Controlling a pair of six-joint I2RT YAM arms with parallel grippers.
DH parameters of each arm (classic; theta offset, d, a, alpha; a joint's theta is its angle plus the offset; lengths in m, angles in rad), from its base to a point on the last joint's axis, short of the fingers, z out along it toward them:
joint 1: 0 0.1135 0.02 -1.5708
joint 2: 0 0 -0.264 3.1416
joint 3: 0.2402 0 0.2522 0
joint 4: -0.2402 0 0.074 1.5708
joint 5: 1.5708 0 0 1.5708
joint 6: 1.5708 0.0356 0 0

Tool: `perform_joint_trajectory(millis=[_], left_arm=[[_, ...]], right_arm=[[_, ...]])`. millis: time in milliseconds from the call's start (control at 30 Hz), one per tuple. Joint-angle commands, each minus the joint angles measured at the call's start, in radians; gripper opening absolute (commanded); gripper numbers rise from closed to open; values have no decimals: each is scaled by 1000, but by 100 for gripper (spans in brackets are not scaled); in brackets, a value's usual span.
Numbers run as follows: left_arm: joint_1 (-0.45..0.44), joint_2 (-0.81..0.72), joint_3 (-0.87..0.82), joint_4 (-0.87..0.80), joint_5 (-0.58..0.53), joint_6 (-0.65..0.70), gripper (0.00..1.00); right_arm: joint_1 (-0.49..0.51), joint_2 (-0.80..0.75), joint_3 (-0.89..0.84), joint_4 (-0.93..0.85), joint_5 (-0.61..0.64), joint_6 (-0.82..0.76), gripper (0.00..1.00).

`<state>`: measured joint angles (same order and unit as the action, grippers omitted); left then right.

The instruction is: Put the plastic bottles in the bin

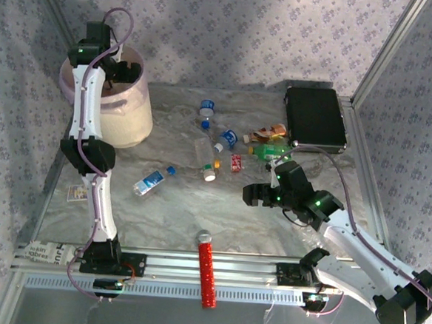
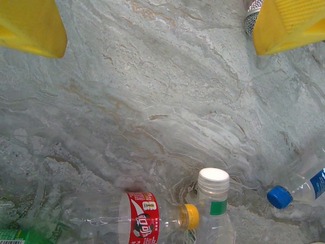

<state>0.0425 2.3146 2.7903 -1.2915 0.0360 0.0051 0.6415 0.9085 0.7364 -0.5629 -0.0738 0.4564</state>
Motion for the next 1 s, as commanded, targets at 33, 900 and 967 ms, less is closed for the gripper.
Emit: perform_joint_trajectory(millis=[33,900,967], left_arm=[[-12,-107,38,-34,2,22,100],[-454,-342,165,-218,-174,69,100],[-489,-328,187,-223,-175,73,100]], right_arm=[[-3,-19,4,-31,11,11,96],[-471,-27,169,-812,142,133,98],[-499,-19,139,-804,101,134,99]])
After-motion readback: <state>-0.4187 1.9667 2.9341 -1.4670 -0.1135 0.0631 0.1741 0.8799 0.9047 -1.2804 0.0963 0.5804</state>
